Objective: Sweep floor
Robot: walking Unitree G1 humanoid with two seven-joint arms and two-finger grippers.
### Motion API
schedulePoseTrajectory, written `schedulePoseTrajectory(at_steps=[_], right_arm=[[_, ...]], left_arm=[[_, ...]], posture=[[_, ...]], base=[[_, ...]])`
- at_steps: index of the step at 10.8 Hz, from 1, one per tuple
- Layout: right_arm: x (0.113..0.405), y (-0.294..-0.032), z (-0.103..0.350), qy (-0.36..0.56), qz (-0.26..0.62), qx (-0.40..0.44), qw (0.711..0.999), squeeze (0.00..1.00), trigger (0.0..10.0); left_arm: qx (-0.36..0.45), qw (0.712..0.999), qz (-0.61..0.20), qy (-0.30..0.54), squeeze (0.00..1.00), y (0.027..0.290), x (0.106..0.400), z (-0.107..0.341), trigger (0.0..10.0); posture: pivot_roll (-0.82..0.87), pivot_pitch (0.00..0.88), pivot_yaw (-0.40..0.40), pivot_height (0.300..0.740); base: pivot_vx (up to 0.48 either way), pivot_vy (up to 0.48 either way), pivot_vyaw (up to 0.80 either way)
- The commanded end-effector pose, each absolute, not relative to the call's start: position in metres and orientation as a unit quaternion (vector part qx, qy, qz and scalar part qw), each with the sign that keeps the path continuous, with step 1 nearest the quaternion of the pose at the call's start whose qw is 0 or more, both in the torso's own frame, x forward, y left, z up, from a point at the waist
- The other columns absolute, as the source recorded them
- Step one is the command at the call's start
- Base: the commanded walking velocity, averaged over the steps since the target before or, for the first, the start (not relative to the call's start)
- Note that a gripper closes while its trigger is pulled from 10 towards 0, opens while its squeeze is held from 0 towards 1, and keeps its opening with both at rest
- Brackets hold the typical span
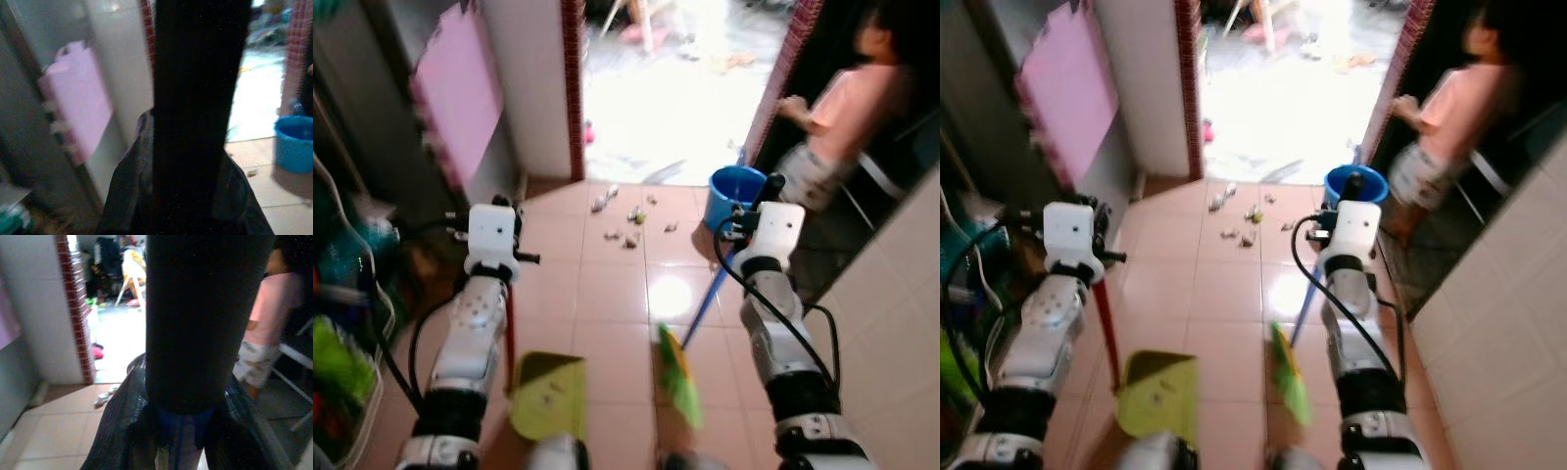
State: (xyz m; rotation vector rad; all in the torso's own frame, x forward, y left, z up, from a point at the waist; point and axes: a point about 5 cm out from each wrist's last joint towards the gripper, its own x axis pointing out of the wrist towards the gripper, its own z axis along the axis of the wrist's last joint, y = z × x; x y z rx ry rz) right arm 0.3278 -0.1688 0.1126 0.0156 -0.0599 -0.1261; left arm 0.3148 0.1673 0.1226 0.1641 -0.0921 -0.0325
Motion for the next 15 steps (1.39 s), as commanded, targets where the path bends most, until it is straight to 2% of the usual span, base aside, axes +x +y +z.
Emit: schedulePoseTrajectory(at_steps=[1, 5, 8, 9, 12, 15], right_arm=[[0.334, -0.170, 0.126, -0.057, -0.066, 0.006, 0.996, 0.00, 10.0], [0.332, -0.167, 0.123, -0.061, -0.061, 0.007, 0.996, 0.00, 10.0], [0.332, -0.171, 0.123, -0.065, -0.063, -0.014, 0.996, 0.00, 10.0], [0.332, -0.173, 0.119, -0.054, -0.069, -0.025, 0.996, 0.00, 10.0], [0.328, -0.176, 0.112, -0.042, -0.077, -0.022, 0.996, 0.00, 10.0], [0.323, -0.191, 0.109, -0.037, -0.119, 0.003, 0.992, 0.00, 10.0]], left_arm=[[0.075, 0.993, -0.022, -0.088, 0.00, 0.165, 0.317, 0.139, 10.0], [0.077, 0.992, -0.020, -0.094, 0.00, 0.171, 0.323, 0.142, 10.0], [0.099, 0.991, -0.011, -0.095, 0.00, 0.170, 0.320, 0.136, 10.0], [0.075, 0.994, -0.001, -0.081, 0.00, 0.173, 0.316, 0.127, 10.0], [0.049, 0.996, 0.024, -0.070, 0.00, 0.180, 0.308, 0.114, 10.0], [0.055, 0.997, 0.033, -0.050, 0.00, 0.185, 0.303, 0.103, 10.0]], posture=[[0.05, 0.000, 0.006, 0.740], [0.05, 0.000, 0.016, 0.740], [0.07, 0.000, -0.036, 0.740], [0.07, 0.000, -0.044, 0.740], [0.06, 0.000, -0.016, 0.740], [0.04, 0.000, 0.002, 0.740]], base=[[0.360, 0.000, 0.00], [0.352, 0.000, 0.00], [0.000, 0.000, 0.00], [0.000, 0.000, 0.00], [0.000, 0.000, 0.00], [0.000, 0.000, 0.00]])
